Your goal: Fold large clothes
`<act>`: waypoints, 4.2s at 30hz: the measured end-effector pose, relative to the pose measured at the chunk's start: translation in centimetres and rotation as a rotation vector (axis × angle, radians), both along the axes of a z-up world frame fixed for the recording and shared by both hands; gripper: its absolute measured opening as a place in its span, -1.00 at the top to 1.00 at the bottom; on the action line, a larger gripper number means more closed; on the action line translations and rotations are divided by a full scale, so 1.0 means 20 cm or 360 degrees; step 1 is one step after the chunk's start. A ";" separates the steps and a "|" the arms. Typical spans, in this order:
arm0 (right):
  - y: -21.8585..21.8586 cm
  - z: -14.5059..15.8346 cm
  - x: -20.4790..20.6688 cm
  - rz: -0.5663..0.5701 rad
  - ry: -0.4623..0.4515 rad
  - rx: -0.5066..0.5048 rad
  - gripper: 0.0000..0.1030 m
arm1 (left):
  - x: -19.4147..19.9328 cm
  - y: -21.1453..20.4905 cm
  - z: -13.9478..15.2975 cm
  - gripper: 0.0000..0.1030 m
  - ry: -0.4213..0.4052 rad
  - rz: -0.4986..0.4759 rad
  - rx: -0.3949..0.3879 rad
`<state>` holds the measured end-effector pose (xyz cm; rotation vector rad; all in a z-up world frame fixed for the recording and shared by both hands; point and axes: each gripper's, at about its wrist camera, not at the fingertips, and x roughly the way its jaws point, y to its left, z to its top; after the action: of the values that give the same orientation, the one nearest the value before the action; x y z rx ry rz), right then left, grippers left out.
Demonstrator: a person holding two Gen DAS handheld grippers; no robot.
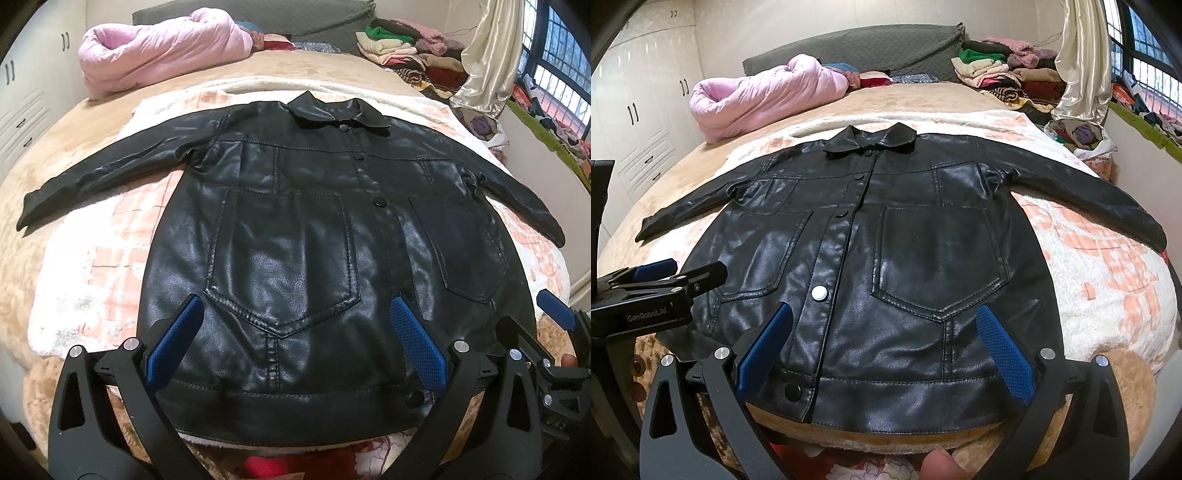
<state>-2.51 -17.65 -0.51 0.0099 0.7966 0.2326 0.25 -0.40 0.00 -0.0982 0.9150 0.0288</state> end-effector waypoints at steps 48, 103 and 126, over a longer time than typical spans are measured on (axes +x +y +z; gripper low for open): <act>-0.27 0.21 1.15 -0.0388 -0.0007 0.0107 -0.92 | 1.03 0.07 0.08 -0.84 0.0000 0.0059 0.0082; -2.10 -0.36 1.02 -0.1899 -0.0190 0.1138 0.62 | 1.54 -0.41 -0.12 -0.84 0.0157 -0.0192 -0.0031; -0.81 0.45 1.31 -0.0279 -0.0621 0.0678 0.83 | 1.39 -0.05 0.11 -0.84 0.0055 -0.0140 -0.0154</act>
<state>23.61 -33.93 8.55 0.4231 0.3442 0.2251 28.02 -1.42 2.22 -0.1474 0.9546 -0.0957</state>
